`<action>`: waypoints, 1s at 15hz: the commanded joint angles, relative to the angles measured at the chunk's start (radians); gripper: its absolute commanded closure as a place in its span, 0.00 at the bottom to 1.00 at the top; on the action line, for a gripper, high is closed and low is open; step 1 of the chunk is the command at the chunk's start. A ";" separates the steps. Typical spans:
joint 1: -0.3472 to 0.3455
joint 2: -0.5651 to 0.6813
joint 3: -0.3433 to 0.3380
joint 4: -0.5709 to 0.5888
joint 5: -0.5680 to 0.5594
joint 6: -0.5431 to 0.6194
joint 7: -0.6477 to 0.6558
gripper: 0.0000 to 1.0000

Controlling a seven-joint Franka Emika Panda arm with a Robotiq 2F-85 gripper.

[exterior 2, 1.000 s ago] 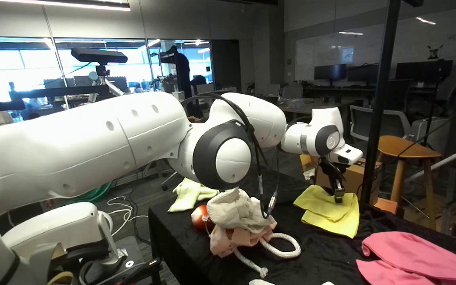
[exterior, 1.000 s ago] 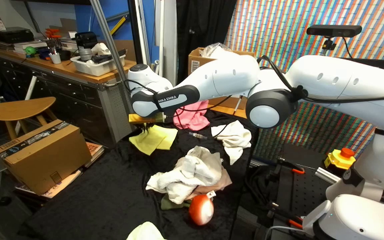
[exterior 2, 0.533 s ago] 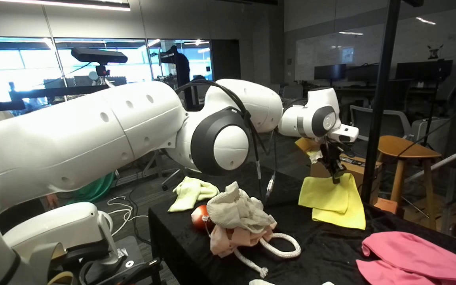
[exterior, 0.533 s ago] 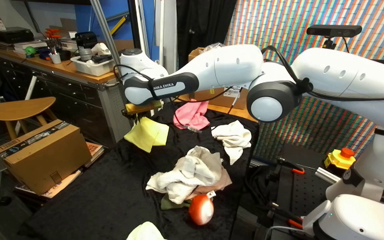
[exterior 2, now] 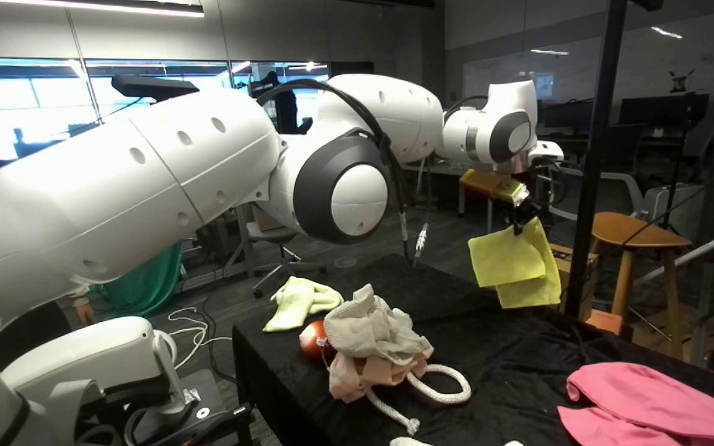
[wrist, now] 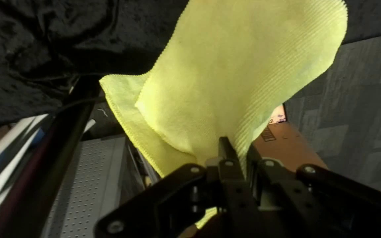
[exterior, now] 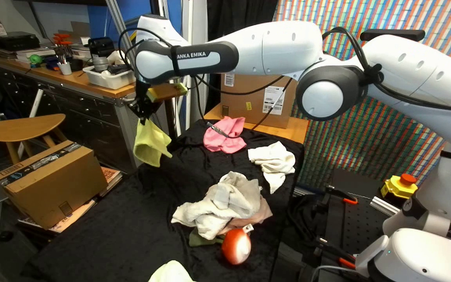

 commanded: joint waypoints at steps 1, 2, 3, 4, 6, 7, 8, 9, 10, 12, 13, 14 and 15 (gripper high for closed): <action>-0.046 -0.085 0.085 -0.045 0.046 -0.079 -0.213 0.91; -0.058 -0.100 0.107 -0.050 0.055 -0.109 -0.263 0.91; -0.068 -0.118 0.122 -0.057 0.061 -0.144 -0.312 0.91; -0.076 -0.133 0.132 -0.062 0.063 -0.176 -0.342 0.91; -0.084 -0.160 0.139 -0.067 0.058 -0.238 -0.372 0.90; -0.085 -0.172 0.139 -0.067 0.052 -0.263 -0.376 0.89; -0.084 -0.185 0.135 -0.069 0.046 -0.285 -0.372 0.90; -0.082 -0.198 0.130 -0.071 0.042 -0.305 -0.367 0.89; -0.078 -0.211 0.126 -0.076 0.038 -0.324 -0.358 0.91; -0.077 -0.240 0.126 -0.091 0.041 -0.361 -0.346 0.91; -0.076 -0.255 0.125 -0.103 0.040 -0.373 -0.341 0.90; -0.074 -0.269 0.124 -0.117 0.039 -0.378 -0.337 0.91; -0.071 -0.281 0.121 -0.131 0.037 -0.363 -0.330 0.91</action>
